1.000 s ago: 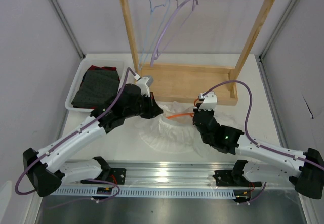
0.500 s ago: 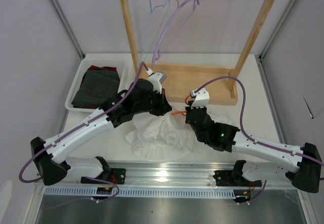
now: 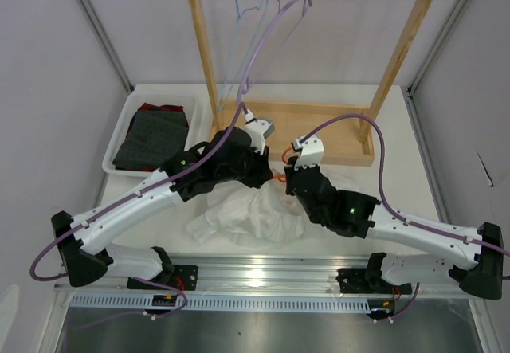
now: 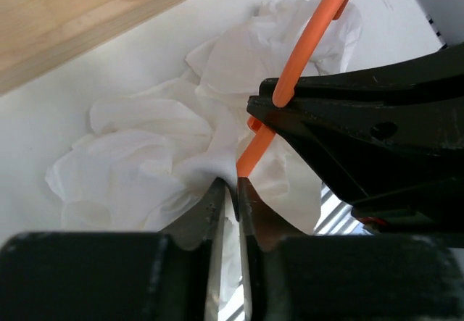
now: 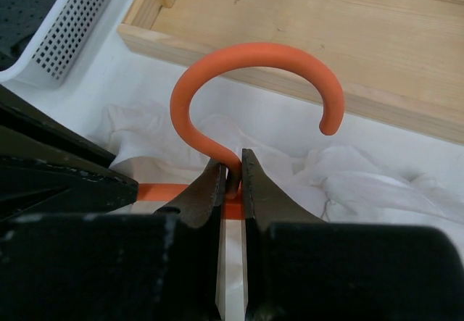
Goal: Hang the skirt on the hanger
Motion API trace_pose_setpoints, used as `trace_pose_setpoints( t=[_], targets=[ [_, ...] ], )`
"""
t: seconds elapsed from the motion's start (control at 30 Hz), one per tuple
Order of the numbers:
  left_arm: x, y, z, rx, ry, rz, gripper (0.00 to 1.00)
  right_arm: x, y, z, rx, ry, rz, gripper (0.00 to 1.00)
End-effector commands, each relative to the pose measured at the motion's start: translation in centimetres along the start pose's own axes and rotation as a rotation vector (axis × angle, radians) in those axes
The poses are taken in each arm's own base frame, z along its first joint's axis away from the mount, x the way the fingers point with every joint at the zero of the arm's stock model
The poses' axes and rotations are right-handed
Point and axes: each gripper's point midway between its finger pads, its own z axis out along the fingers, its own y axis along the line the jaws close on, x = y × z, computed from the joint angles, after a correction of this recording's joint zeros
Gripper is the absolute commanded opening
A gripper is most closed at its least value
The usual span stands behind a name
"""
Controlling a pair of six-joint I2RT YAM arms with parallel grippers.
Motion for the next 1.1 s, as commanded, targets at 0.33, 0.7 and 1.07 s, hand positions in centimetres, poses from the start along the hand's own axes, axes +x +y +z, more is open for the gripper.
trace_pose_setpoints(
  t=[0.33,0.7,1.07],
  targets=[
    [-5.0,-2.1,-5.7,0.124,-0.264,0.219,0.55,-6.0,1.2,-1.8,-0.094,-0.076,0.108,0.0],
    [-3.6,-2.1,-8.1,0.174,-0.226,0.367,0.61,-7.3,0.0,-2.5,-0.144,-0.065,0.15,0.0],
    [-0.9,-2.6,-5.6,0.236,-0.105,0.411,0.64,-8.0,0.0,-3.2,-0.185,-0.063,0.165,0.0]
  ],
)
